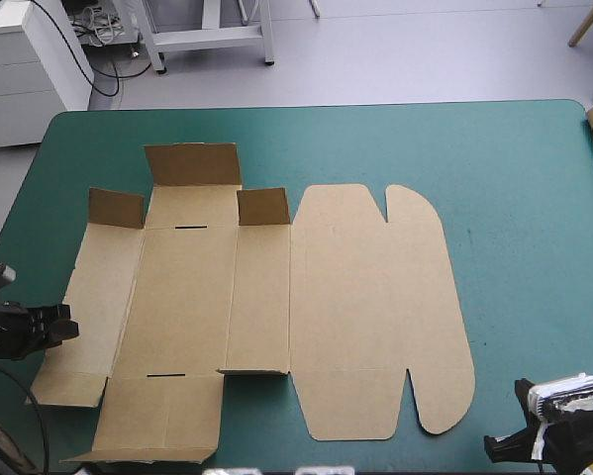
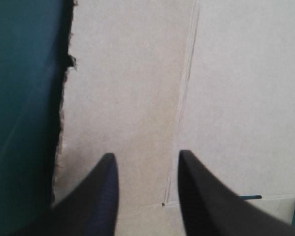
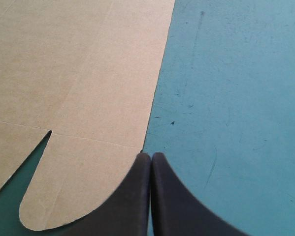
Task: Fold the box
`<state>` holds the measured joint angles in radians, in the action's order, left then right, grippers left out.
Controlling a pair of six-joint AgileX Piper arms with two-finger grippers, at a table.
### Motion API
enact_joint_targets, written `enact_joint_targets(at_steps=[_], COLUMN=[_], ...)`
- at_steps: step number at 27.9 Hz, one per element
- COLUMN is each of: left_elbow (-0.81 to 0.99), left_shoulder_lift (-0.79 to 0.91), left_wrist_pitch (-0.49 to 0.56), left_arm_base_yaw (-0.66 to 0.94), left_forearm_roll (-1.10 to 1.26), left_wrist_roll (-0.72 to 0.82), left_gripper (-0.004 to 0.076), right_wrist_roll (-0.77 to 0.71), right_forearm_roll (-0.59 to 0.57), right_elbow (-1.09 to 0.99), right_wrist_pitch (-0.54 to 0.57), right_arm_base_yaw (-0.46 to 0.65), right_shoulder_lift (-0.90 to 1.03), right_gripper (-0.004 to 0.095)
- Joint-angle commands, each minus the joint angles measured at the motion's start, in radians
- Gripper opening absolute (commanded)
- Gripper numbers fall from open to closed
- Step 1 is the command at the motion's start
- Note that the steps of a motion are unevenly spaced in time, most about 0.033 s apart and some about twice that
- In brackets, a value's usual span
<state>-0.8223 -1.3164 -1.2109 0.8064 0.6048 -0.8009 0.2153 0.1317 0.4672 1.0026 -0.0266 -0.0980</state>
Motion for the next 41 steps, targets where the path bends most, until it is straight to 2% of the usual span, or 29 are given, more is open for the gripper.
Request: enact_joint_targets(at_steps=[1,24,27,35,37,41], left_elbow=[-0.019,-0.030,-0.049,-0.074,-0.074,-0.078], left_shoulder_lift=[0.020,0.020,0.020,0.022,0.022,0.022], left_wrist_pitch=[-0.070,-0.071,-0.071,-0.071,-0.071,-0.071], left_arm_base_yaw=[0.002,0.002,0.002,0.002,0.002,0.002], left_forearm_roll=[0.022,0.034,0.042,0.177,0.164,0.145], left_wrist_roll=[-0.007,-0.047,-0.030,0.005,0.012,0.020], left_gripper=[0.0004,0.0003,0.0078,0.0516,0.0543,0.0542], right_wrist_roll=[0.006,0.006,0.006,0.006,0.006,0.006], right_forearm_roll=[0.006,0.006,0.006,0.004,0.004,0.004], right_elbow=[0.024,0.024,0.024,0.024,0.024,0.024], right_wrist_pitch=[-0.068,-0.068,-0.068,-0.068,-0.068,-0.068], right_arm_base_yaw=[-0.005,-0.005,-0.005,-0.005,-0.005,-0.005], right_shoulder_lift=[-0.019,-0.019,-0.019,-0.019,-0.019,-0.019], right_gripper=[-0.0022,-0.0022,-0.0021,-0.0021,-0.0021,-0.0021])
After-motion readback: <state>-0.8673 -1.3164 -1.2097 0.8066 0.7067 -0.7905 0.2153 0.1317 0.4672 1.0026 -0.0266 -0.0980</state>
